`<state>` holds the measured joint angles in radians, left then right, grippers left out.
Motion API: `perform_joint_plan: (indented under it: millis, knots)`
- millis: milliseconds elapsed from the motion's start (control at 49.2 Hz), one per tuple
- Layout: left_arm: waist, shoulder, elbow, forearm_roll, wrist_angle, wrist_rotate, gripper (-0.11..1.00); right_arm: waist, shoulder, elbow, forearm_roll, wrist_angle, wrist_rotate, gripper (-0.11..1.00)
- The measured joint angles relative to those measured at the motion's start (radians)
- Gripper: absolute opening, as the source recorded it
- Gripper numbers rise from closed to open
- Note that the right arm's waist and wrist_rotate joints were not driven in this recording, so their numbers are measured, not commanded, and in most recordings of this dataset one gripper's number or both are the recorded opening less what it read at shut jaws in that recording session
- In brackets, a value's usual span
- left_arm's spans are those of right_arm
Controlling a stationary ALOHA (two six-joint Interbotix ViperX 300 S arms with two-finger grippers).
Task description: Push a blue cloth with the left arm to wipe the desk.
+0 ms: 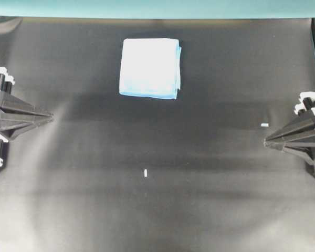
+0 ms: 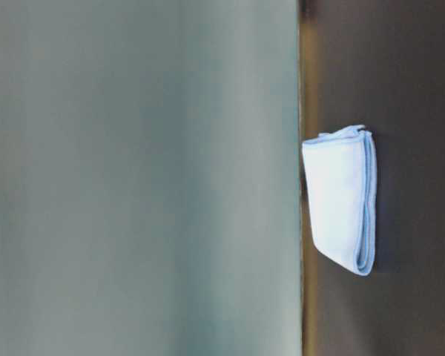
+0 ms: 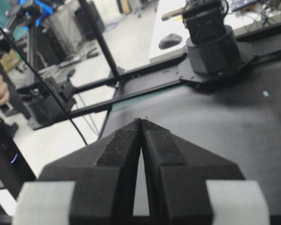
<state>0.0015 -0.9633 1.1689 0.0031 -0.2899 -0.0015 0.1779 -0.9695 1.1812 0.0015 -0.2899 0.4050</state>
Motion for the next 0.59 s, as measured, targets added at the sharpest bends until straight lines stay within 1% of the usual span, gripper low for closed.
perform_joint_plan:
  millis: [61, 102, 183, 325, 488, 590]
  knots:
    - [0.002, 0.009, -0.003, 0.011, 0.000, -0.002, 0.06, 0.000, -0.002, 0.000, 0.000, -0.003, -0.002, 0.05]
    - [0.011, 0.031, -0.015, 0.026, -0.002, -0.003, 0.01, 0.000, -0.003, 0.000, 0.002, -0.005, 0.000, 0.01]
    - [0.038, 0.114, -0.054, 0.035, -0.012, -0.012, 0.00, 0.000, -0.015, 0.000, 0.002, -0.005, -0.002, -0.01]
    - [0.075, 0.264, -0.112, 0.037, -0.066, -0.020, 0.00, 0.000, -0.025, -0.002, 0.000, 0.021, 0.000, -0.01]
    - [0.149, 0.425, -0.181, 0.037, -0.101, -0.032, 0.00, 0.000, -0.021, -0.002, 0.000, 0.084, 0.000, -0.01]
    - [0.215, 0.540, -0.238, 0.038, -0.104, -0.061, 0.00, 0.000, -0.020, -0.003, 0.000, 0.118, -0.002, -0.01]
